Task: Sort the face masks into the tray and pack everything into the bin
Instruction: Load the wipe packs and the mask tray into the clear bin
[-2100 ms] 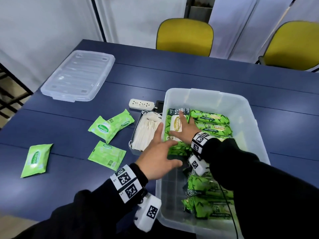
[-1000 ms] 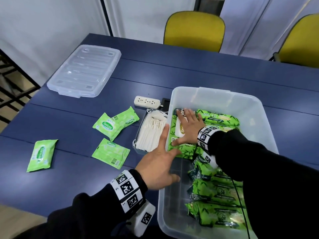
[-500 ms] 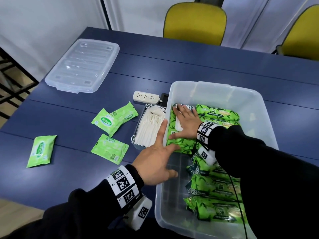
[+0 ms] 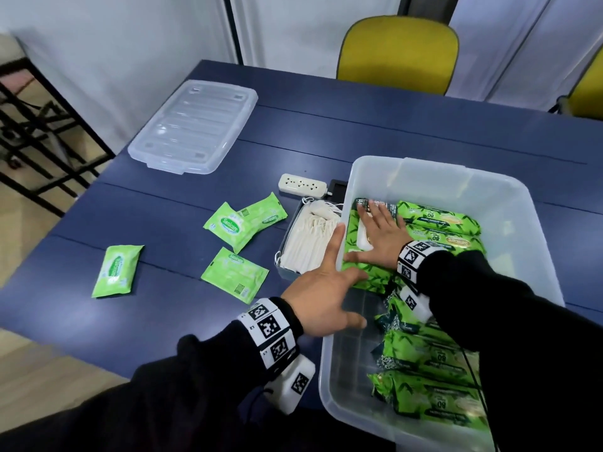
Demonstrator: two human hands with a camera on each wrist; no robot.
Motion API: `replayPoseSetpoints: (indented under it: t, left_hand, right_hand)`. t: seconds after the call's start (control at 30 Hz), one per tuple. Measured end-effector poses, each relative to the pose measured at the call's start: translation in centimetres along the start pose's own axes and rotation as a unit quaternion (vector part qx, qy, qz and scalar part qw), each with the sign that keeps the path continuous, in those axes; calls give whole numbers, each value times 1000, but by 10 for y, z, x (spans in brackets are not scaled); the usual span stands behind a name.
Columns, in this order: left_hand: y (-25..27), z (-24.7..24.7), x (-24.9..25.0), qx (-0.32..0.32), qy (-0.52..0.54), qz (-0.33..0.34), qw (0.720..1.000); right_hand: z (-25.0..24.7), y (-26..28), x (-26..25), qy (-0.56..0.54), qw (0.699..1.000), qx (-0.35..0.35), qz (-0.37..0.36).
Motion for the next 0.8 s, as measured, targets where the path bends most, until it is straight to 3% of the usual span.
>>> replayPoseSetpoints:
  t: [0.07, 0.13, 0.2, 0.27, 0.33, 0.43, 0.53, 0.63, 0.8]
  left_hand:
    - [-1, -3, 0, 7, 8, 14, 1000]
    - [2, -5, -8, 21, 43, 34, 998]
    - [9, -11, -22, 51, 134, 61, 988]
    - [21, -24, -45, 104, 251, 82, 959]
    - [36, -37, -83, 169, 296, 63, 938]
    - [59, -47, -166, 229, 316, -36, 920]
    - [86, -55, -260, 282, 345, -120, 887]
    - [120, -61, -351, 326, 361, -209, 849]
    - [172, -76, -456, 377, 319, -338, 801]
  right_hand:
    - [-13, 1, 2, -45, 999, -2, 4]
    - [-35, 9, -6, -153, 987, 53, 5]
    - [-57, 26, -9, -278, 947, 156, 23]
    - [-74, 48, -21, -392, 888, 239, 17]
    - [-97, 72, -49, -460, 840, 287, -21]
    - [-135, 103, -107, -468, 824, 307, -89]
    - [-159, 109, -175, -489, 814, 270, -158]
    - [-148, 77, -238, -504, 831, 168, -165]
    - [-68, -10, -299, -507, 860, -51, -16]
Point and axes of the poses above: each hand's wrist, its own y-axis away from the middle knuckle, its own z-axis out of the palm, x = y × z, the point moved 9 cm from there along -y, towards the middle knuckle, and after that the axes turned 1 degree about y, right-handed, at the moved point
